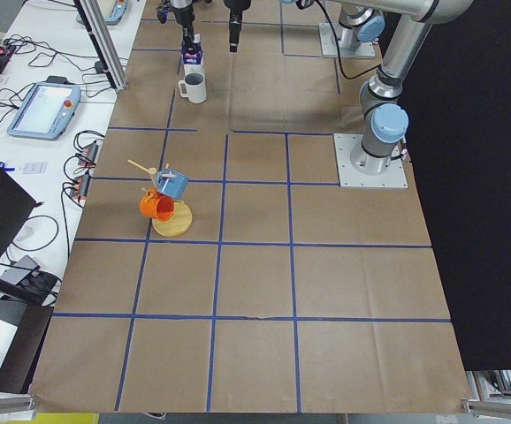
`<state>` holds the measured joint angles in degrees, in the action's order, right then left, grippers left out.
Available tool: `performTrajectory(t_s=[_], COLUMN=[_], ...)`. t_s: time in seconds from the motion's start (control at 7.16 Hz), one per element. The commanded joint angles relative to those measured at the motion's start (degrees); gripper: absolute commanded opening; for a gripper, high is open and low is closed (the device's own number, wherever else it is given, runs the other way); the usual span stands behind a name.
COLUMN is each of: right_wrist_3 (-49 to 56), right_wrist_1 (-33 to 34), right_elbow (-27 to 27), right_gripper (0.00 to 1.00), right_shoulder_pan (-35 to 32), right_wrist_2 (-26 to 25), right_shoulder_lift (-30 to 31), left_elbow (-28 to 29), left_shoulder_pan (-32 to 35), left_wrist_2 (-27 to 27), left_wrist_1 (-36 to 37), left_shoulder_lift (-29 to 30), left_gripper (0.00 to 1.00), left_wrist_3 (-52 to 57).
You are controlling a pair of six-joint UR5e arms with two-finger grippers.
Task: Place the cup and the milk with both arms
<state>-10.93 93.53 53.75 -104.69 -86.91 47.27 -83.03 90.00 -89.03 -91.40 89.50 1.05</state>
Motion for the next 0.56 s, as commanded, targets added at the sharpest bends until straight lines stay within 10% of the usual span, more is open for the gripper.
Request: performTrajectory(t_s=[0.0, 0.42], right_wrist_3=[-0.85, 0.11], right_wrist_1=[0.25, -2.89], right_elbow=[-0.13, 0.39], right_gripper=[1.0, 1.0], right_shoulder_pan=[-0.16, 0.8], right_wrist_2=[0.24, -0.11], right_shoulder_lift=[-0.16, 3.77], left_elbow=[0.06, -0.02], left_shoulder_pan=[0.0, 0.0], left_wrist_2=[0.0, 0.0], left_wrist_1=[0.0, 0.0], left_shoulder_lift=[-0.03, -0.03], left_gripper=[1.0, 1.0], left_wrist_3=[0.0, 0.0])
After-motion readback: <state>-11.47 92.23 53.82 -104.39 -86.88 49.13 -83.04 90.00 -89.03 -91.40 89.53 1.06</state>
